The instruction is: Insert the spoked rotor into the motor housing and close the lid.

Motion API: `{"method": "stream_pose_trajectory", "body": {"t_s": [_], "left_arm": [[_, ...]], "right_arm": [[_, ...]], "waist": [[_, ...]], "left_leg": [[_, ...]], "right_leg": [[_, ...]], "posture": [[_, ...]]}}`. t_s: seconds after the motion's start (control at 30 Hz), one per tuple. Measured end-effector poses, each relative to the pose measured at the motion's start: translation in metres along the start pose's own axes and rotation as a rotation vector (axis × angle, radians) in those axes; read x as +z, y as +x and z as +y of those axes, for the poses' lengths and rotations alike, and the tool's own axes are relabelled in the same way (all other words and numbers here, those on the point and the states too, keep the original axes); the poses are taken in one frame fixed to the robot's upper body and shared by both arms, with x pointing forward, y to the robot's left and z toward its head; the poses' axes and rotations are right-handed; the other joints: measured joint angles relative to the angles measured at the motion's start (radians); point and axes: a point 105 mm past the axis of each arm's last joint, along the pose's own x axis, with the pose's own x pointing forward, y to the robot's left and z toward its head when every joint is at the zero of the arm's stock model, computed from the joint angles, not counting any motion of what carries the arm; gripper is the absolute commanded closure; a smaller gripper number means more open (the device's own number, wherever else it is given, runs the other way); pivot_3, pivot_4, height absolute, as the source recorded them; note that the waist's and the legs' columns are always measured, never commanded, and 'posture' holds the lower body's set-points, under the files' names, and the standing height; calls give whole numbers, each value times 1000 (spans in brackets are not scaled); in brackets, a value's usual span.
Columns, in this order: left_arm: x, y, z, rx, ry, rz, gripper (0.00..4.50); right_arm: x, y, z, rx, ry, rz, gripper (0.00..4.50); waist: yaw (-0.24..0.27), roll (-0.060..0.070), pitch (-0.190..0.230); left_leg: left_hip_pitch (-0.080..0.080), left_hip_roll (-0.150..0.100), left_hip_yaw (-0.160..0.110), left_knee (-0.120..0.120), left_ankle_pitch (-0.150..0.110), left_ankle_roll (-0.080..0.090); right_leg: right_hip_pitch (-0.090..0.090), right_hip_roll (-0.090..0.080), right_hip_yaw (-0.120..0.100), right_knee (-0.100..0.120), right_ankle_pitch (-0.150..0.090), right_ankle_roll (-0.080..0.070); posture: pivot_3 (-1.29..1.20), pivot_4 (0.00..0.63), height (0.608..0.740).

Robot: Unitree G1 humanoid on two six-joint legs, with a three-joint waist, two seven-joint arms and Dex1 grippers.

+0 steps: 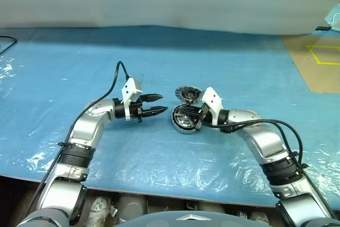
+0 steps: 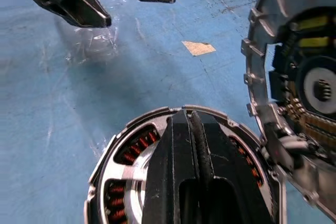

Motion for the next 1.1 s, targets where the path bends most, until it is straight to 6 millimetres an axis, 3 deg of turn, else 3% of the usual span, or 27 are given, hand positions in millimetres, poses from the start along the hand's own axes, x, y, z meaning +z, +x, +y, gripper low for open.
{"method": "stream_pose_trajectory", "body": {"t_s": [0.33, 0.47, 0.6, 0.83, 0.97, 1.1], "left_arm": [[-5, 2, -4, -30, -3, 13, 1963], [-9, 0, -5, -33, -14, 22, 1963], [-13, -2, -7, -32, -25, 27, 1963], [-11, -2, -7, -31, -21, 23, 1963], [-10, 0, -8, -31, -24, 11, 1963], [-8, 0, -9, -37, -26, -2, 1963]], "right_arm": [[-15, 5, 15, 49, 1, 63, 4481], [-24, 5, 17, 63, -183, 135, 4481], [-25, 5, 17, 62, -242, 142, 4481], [-11, -4, 10, 45, 56, 14, 4481], [11, -16, 0, 16, 105, -76, 4481], [13, -25, -20, -90, 158, -107, 4481]], "waist": [[1, 0, 0], [2, 0, 0], [3, 0, 0], [3, 0, 0], [3, 0, 0], [3, 0, 0]], "left_leg": [[0, 0, 0, 0, 0, 0], [3, 0, 1, 0, 0, 0], [4, 0, 1, 0, 0, 0], [2, 0, 1, 0, 0, 0], [1, 0, 1, 0, 0, 0], [1, 0, 1, 0, 0, 0]], "right_leg": [[0, -1, 0, 0, -1, -1], [2, -2, 1, -1, -1, -1], [4, -2, 1, -1, -1, -1], [2, -2, 1, 0, -1, -1], [1, -1, 1, 0, -1, -1], [1, -1, 1, 0, -1, -1]], "posture": [[0, 150, 740], [0, 150, 740], [0, 150, 740], [0, 150, 740], [0, 150, 740], [0, 150, 740]]}}
